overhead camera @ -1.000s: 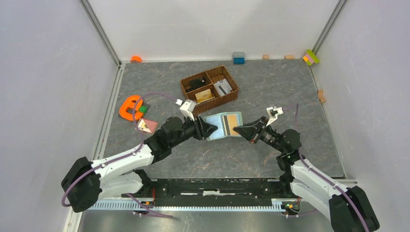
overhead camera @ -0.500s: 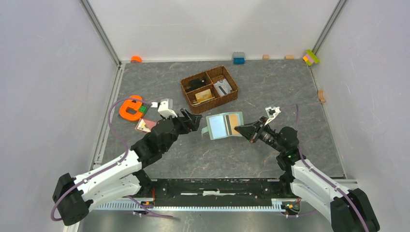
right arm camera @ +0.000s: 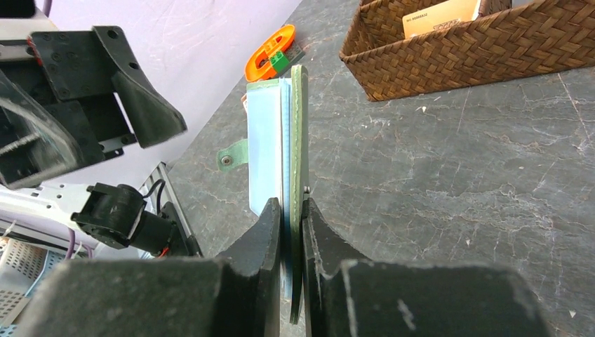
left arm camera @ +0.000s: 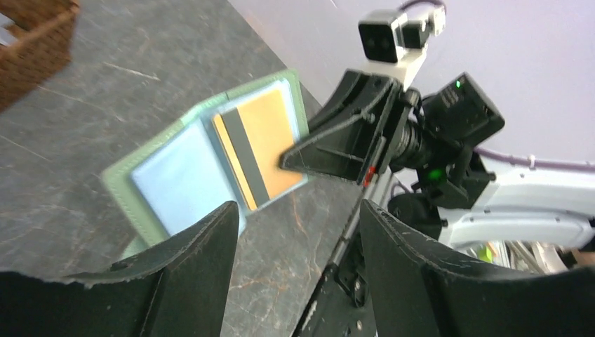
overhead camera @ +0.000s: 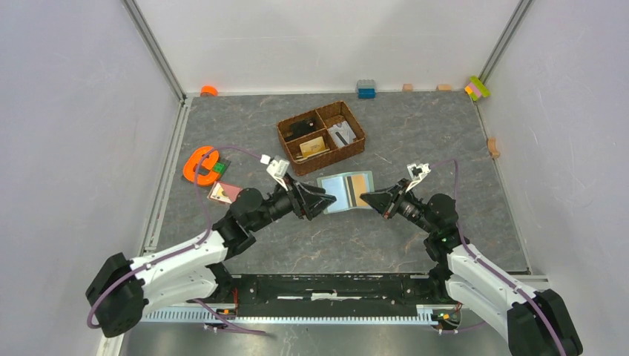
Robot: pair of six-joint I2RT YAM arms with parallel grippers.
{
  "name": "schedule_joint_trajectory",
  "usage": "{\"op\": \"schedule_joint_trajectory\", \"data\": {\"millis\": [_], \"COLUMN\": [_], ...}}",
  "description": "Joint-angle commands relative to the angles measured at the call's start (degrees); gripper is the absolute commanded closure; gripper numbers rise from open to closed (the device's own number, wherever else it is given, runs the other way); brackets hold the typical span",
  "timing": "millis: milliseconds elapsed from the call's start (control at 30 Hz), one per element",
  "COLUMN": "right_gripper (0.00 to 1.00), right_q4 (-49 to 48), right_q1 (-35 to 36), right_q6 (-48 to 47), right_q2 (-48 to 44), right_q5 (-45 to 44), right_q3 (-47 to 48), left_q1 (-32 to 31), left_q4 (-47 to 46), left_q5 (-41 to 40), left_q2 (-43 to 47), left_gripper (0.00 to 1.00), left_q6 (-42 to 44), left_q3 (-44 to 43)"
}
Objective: Take the credit cards out of the card holder
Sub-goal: Remove the credit card from the card holder.
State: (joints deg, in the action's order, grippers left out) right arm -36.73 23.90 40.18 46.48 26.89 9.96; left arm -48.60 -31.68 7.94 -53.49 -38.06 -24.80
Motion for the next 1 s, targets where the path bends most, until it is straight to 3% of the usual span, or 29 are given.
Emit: {"op": "schedule_joint_trajectory", "data": {"millis": [0, 300, 967], "right_gripper": [1.00, 1.00, 1.00], "right_q4": [-4.9, -7.9, -18.5], "right_q1": [0.2, 0.1, 0.2], "right_q6": [0.1, 2.2, 10.3], "right_q2": [-1.5, -4.4, -1.0], "right_q5": [0.7, 0.6, 8.0], "right_q3": [2.0, 0.3, -0.6], "left_q1": [-0.4, -0.4, -0.3], "left_q4": [-6.0, -3.1, -7.7], "left_q5": [7.8, 6.3, 9.4], "left_q2": [-4.8, -11.8, -10.3], "left_gripper": [0.30, 0.31, 0.44], "left_q6": [1.0, -0.6, -0.5], "left_q3": [-3.1, -5.8, -4.4]}}
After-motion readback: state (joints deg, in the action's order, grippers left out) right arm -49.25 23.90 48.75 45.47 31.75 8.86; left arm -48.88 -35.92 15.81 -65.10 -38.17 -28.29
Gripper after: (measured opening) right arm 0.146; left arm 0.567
